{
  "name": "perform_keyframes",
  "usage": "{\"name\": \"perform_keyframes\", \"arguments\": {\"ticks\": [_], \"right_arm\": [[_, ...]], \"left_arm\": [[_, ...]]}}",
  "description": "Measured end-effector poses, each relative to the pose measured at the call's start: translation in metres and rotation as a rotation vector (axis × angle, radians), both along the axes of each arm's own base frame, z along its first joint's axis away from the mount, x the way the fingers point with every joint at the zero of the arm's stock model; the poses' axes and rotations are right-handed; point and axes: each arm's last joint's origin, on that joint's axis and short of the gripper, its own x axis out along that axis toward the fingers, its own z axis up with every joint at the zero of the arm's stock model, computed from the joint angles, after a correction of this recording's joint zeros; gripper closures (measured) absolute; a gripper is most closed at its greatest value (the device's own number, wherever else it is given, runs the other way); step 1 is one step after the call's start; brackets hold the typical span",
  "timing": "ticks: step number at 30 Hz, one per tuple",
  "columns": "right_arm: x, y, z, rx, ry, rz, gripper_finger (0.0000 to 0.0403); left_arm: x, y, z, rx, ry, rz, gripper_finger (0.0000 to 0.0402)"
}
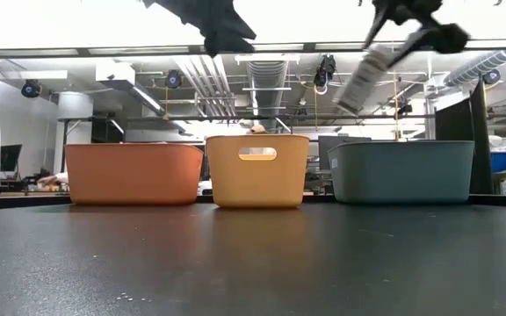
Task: Sort spices by type
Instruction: Put the white spice bottle into the orange bin
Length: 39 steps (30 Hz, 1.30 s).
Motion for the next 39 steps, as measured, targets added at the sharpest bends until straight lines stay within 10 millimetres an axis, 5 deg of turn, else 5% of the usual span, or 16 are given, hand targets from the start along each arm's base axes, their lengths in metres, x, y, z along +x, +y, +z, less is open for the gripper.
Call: {"name": "perform_keyframes", "arguments": {"ticks": [7,13,24,39], "right_arm": [[0.039,-0.061,0.027,-0.147,-0.031,0.133,0.0204],[0.081,-0.09,0.032,-0.15,-0.038,0.277,0.0204],[0.13,-0.111,0.029,-0.142,0.028,0.417,0.0204],[0.133,-0.117,0.061,-0.171,-0.094,0.454,0.0204]], "left_arm": [[0.017,-0.005,-0.002,0.089,-0.059,-0.065,0.0135],[0.023,-0.003,-0.008,0.085,-0.039,-0.064,0.0118],[0.021,-0.002,-0.028,0.08,0.138,-0.013,0.0118],[0.019,0.001,-0.031,0.163,0.202,0.065,0.0118]]}}
